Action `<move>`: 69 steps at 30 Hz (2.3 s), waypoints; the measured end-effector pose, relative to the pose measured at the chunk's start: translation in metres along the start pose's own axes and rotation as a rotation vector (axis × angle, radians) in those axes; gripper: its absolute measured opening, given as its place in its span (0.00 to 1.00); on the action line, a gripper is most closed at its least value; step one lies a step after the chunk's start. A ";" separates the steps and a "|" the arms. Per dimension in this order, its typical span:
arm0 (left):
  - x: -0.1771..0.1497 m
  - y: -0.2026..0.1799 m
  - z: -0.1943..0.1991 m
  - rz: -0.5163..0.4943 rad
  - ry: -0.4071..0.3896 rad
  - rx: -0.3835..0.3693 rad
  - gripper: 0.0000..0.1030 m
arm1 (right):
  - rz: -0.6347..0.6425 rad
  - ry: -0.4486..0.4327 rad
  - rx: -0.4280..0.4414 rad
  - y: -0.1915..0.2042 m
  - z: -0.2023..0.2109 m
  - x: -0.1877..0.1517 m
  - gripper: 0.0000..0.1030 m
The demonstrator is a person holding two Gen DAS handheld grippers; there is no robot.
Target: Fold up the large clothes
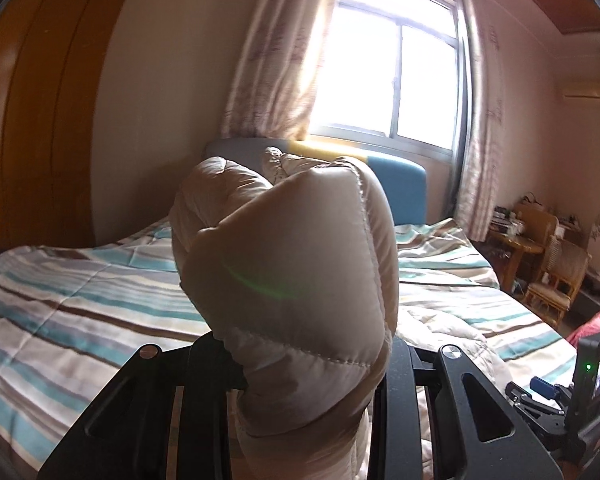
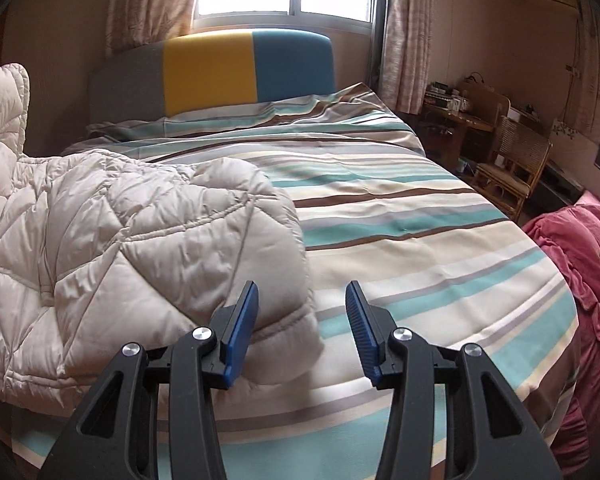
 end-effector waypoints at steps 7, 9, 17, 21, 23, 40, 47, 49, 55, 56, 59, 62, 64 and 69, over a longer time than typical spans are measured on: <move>-0.002 -0.028 -0.004 -0.065 0.010 -0.039 0.28 | -0.024 0.019 0.004 -0.005 -0.001 -0.001 0.44; -0.002 -0.037 -0.005 -0.096 0.011 -0.045 0.28 | -0.031 0.022 0.004 -0.007 0.000 -0.001 0.44; -0.012 -0.077 -0.019 -0.210 0.049 -0.096 0.31 | -0.072 0.027 -0.007 -0.020 0.002 -0.002 0.44; -0.020 -0.098 -0.028 -0.247 0.073 -0.124 0.36 | -0.110 0.036 -0.014 -0.034 0.002 -0.004 0.45; -0.028 -0.111 -0.036 -0.280 0.092 -0.138 0.39 | -0.122 0.039 -0.023 -0.041 0.003 -0.006 0.45; -0.107 -0.177 -0.068 -0.402 0.258 -0.399 0.71 | -0.148 0.047 -0.018 -0.060 0.005 -0.010 0.45; -0.118 -0.186 -0.063 -0.367 0.289 -0.558 0.90 | -0.158 -0.022 0.158 -0.049 0.025 0.017 0.46; -0.120 -0.185 -0.062 -0.356 0.289 -0.568 0.90 | -0.122 -0.040 0.215 -0.037 0.032 0.029 0.46; -0.123 -0.170 -0.044 -0.345 0.267 -0.573 0.74 | 0.022 -0.017 0.282 -0.003 0.035 0.046 0.46; -0.123 -0.167 -0.043 -0.335 0.267 -0.579 0.73 | 0.037 -0.011 0.293 0.002 0.033 0.047 0.46; -0.124 -0.161 -0.038 -0.317 0.266 -0.590 0.71 | 0.055 0.047 0.354 0.014 0.024 0.043 0.46; -0.124 -0.163 -0.038 -0.303 0.270 -0.611 0.71 | 0.059 0.109 0.370 0.019 0.009 0.034 0.45; -0.124 -0.167 -0.043 -0.313 0.279 -0.629 0.71 | 0.070 0.145 0.310 0.014 -0.004 0.027 0.45; -0.127 -0.173 -0.041 -0.371 0.294 -0.637 0.71 | -0.023 0.240 0.331 -0.003 -0.033 0.011 0.46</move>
Point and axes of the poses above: each gripper's, at about its wrist camera, not at the fingertips, and z roughly against the way its jaws point, y to its left, x to its top, the point moved 6 cm from there along -z, roughly the way its jaws point
